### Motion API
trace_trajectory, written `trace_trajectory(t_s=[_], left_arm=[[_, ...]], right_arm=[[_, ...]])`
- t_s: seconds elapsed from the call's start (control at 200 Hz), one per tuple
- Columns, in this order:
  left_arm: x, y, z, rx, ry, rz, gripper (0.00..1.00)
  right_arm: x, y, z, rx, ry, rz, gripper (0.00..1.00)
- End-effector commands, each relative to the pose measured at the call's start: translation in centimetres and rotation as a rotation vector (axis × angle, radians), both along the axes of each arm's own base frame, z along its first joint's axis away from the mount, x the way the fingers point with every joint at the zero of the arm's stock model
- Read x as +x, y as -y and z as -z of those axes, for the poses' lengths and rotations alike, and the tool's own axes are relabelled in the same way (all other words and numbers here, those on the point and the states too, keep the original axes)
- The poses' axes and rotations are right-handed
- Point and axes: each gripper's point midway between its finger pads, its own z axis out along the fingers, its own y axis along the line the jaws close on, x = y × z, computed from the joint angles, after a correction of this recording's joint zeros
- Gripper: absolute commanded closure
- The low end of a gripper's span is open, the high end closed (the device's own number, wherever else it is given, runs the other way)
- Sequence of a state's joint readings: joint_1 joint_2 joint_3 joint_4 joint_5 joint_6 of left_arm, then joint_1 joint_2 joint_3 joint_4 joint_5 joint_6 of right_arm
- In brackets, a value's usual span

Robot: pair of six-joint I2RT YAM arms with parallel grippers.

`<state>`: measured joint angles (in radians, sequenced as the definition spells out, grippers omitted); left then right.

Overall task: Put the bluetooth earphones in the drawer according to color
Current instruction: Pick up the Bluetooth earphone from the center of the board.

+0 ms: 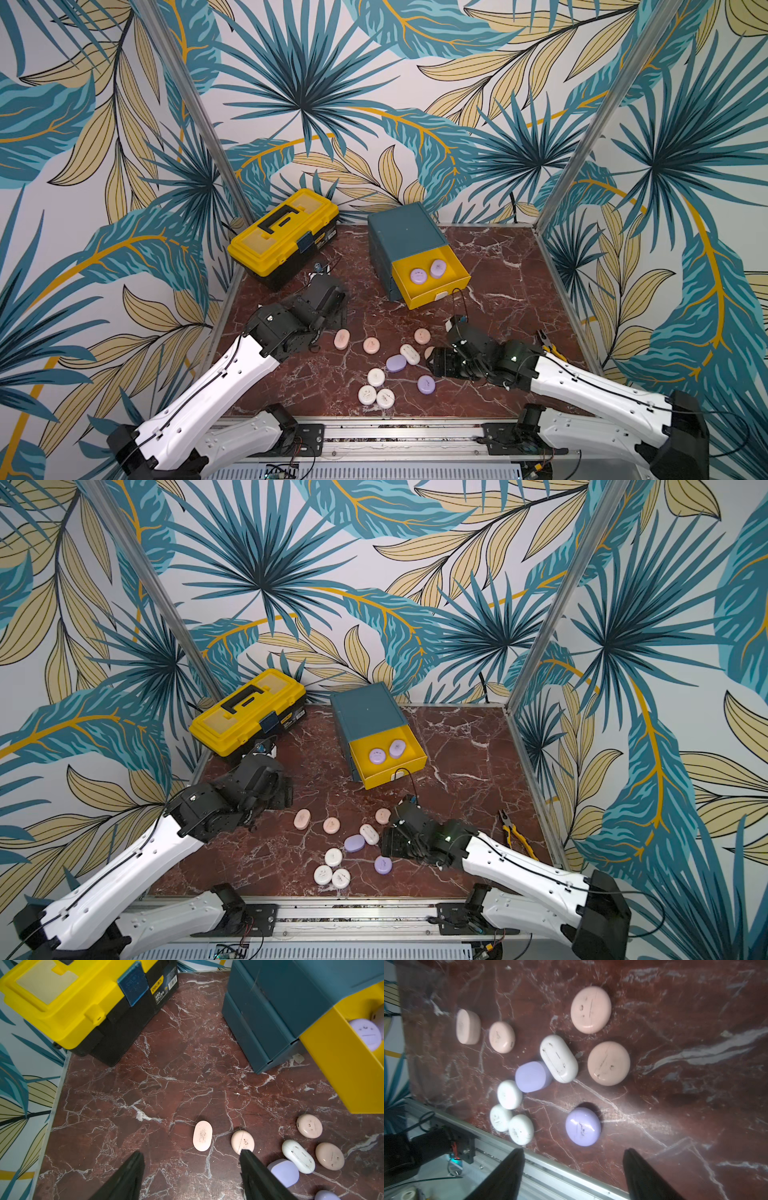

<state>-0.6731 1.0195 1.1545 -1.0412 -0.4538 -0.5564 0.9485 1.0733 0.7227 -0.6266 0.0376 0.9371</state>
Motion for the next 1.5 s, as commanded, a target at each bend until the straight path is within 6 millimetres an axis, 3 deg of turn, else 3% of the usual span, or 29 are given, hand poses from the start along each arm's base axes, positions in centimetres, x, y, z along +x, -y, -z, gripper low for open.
trace_trajectory(t_s=[0.0, 0.426, 0.847, 1.272, 1.498], left_arm=[[-0.7, -1.5, 1.3, -0.013, -0.031, -0.053, 0.22], [-1.4, -2.5, 2.9, -0.041, -0.063, -0.073, 0.21], [-1.4, -2.5, 3.8, -0.05, -0.079, -0.074, 0.21], [-1.4, -2.6, 4.2, -0.048, -0.088, -0.071, 0.21], [-1.4, -2.5, 4.4, -0.051, -0.089, -0.071, 0.21]], right_arm=[[0.2, -0.8, 0.5, -0.039, 0.002, 0.027, 0.19], [-0.3, -3.0, 4.2, -0.195, -0.049, 0.004, 0.18], [-0.9, -2.6, 6.8, -0.27, -0.103, 0.007, 0.19], [-0.8, -2.5, 8.3, -0.315, -0.117, 0.008, 0.23], [-1.0, -2.0, 8.7, -0.345, -0.126, 0.004, 0.3]])
